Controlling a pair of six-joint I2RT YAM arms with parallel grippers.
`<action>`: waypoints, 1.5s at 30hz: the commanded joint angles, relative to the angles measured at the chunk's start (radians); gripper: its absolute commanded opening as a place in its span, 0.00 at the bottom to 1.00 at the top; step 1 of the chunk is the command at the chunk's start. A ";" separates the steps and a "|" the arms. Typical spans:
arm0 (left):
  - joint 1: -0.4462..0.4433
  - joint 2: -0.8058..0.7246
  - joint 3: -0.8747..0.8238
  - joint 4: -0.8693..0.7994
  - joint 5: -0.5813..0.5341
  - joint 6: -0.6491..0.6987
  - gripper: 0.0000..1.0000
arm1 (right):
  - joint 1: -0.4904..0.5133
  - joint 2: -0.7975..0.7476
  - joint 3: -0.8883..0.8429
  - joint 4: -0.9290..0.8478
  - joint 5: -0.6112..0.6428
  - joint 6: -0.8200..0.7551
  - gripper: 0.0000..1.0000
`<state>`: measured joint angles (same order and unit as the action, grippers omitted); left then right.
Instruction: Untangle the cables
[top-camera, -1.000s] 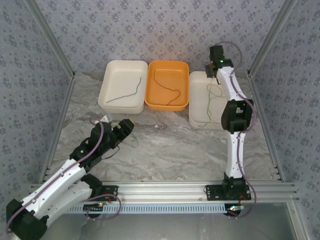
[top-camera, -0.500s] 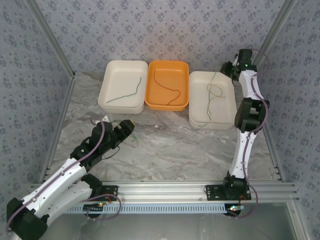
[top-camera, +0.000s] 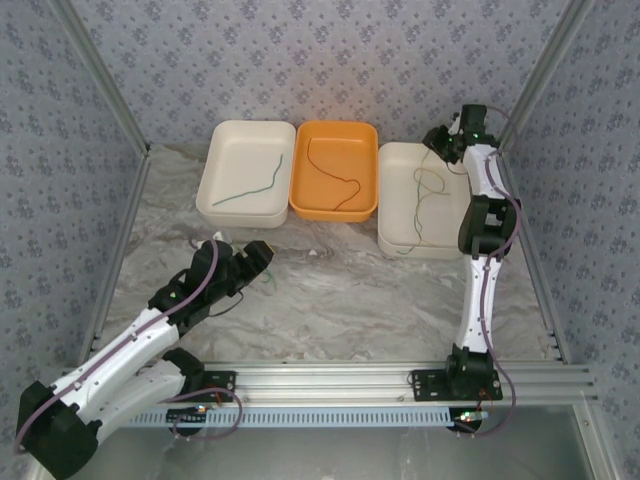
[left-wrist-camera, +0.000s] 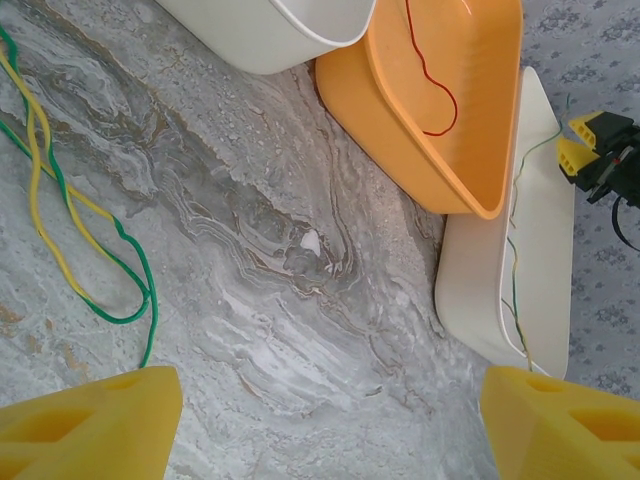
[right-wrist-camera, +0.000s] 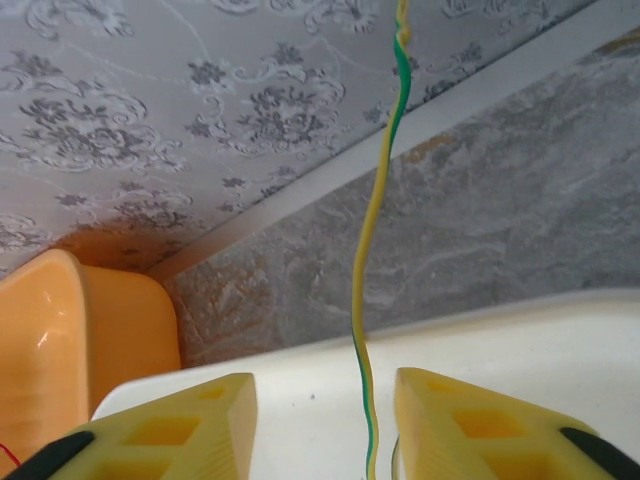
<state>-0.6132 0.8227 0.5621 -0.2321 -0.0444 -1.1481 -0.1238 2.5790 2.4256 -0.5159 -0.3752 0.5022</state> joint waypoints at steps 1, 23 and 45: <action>0.004 -0.017 0.032 0.018 0.005 0.015 0.79 | -0.006 0.046 0.051 -0.006 0.006 0.016 0.38; 0.004 0.032 0.027 0.086 0.048 0.041 0.79 | 0.053 -0.123 -0.161 0.055 0.207 -0.148 0.00; -0.244 1.180 0.862 0.229 0.308 0.115 0.48 | 0.062 -0.416 -0.666 0.396 0.298 -0.198 0.00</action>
<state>-0.8459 1.9869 1.3823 -0.0086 0.2447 -1.0058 -0.0547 2.1986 1.7744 -0.1822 -0.1139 0.3130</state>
